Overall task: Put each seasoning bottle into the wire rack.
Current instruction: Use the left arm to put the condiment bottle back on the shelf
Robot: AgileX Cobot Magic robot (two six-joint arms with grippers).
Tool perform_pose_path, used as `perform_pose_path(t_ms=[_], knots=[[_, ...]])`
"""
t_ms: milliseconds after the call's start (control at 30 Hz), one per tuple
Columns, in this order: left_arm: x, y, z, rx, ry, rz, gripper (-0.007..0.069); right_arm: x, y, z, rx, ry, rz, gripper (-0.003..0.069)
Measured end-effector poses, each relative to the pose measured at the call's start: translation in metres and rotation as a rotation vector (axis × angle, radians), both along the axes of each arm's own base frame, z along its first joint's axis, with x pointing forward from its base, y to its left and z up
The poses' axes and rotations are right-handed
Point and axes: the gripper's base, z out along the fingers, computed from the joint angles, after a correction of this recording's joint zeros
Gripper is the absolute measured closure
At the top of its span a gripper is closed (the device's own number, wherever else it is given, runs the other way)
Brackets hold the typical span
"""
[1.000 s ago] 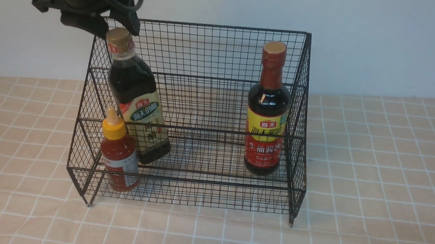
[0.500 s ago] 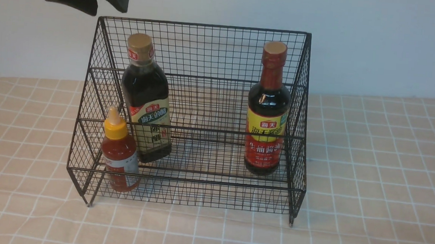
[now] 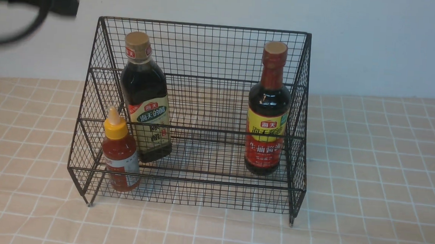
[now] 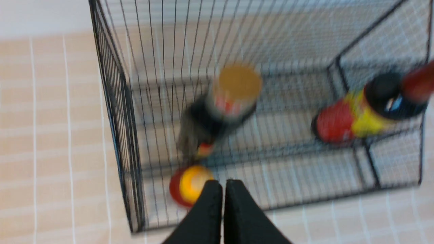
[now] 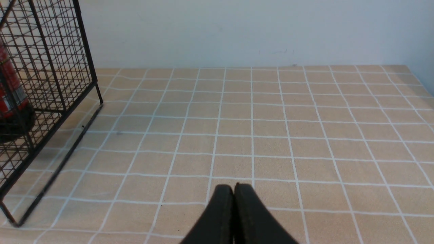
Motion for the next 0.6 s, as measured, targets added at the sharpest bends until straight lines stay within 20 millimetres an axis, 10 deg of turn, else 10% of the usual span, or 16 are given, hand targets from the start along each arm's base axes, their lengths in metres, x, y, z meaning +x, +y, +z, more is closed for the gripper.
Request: perform_pose_path(t_ms=[200,600], knots=[[-0.004,-0.021,-0.069,0.084,0.163,-0.134,0.0631,0.000,0.000,0.000,0.000,0.000,0.000,0.0673],[0.049,-0.046,-0.119,0.078,0.116,-0.137,0.0631,0.000,0.000,0.000,0.000,0.000,0.000,0.0673]])
